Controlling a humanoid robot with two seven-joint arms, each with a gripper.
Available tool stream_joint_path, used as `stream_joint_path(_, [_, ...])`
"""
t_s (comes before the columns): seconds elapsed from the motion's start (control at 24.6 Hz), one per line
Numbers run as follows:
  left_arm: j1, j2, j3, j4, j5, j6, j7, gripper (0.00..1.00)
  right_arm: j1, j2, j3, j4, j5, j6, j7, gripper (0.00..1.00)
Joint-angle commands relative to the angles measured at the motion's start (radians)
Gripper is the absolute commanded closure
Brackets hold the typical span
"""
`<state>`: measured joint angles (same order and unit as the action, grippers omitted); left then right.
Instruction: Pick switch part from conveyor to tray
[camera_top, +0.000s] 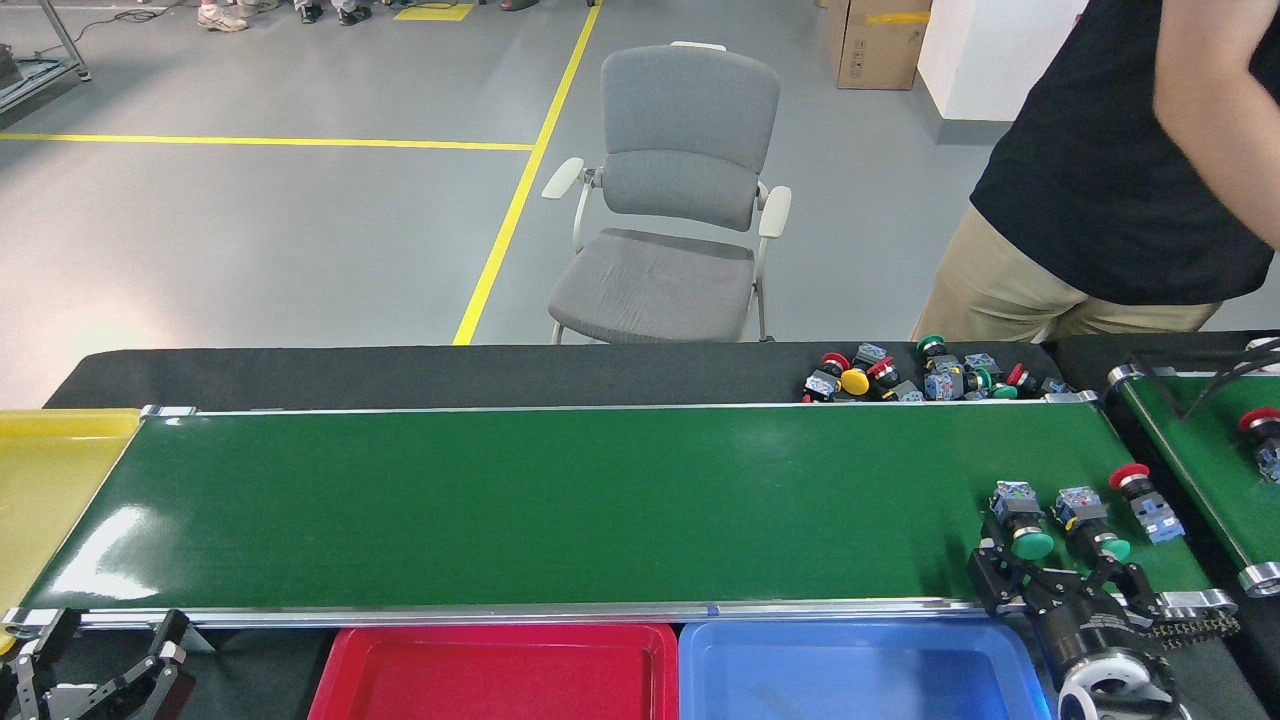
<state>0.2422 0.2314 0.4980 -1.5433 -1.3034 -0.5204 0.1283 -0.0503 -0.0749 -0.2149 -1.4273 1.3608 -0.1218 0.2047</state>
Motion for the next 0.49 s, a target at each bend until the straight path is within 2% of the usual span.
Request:
stream_joint_path(0.0, [-0.015, 0.020, 0.004, 0.002, -0.004, 0.003, 0.002, 0.00, -0.016, -0.036, 0.017, -0.004, 0.001, -0.001, -0.001, 0.28])
stream_joint_path(0.08, [-0.024, 0.020, 0.004, 0.015, -0.004, 0.003, 0.001, 0.00, -0.016, -0.065, 0.058, -0.002, 0.000, -0.002, -0.001, 0.48])
stream_joint_path(0.12, [-0.026, 0.020, 0.004, 0.022, -0.004, 0.003, 0.001, 0.00, -0.016, -0.072, 0.066, -0.002, -0.002, -0.002, -0.001, 0.52])
stream_joint_path(0.2, [-0.027, 0.020, 0.004, 0.029, -0.004, 0.003, 0.001, 0.00, -0.013, -0.077, 0.072, -0.002, -0.006, -0.009, -0.001, 0.72])
stream_joint_path(0.24, [-0.027, 0.020, 0.004, 0.032, -0.004, 0.003, 0.001, 0.00, -0.011, -0.075, 0.074, -0.002, -0.009, -0.012, -0.001, 0.78])
stream_joint_path(0.33, [-0.027, 0.020, 0.004, 0.034, -0.004, 0.003, 0.001, 0.00, -0.013, -0.077, 0.089, -0.004, -0.011, -0.015, -0.004, 0.87])
stream_joint_path(0.45, [-0.026, 0.020, 0.005, 0.032, -0.002, 0.003, 0.001, 0.00, -0.011, -0.072, 0.115, -0.018, -0.011, -0.027, -0.004, 0.90])
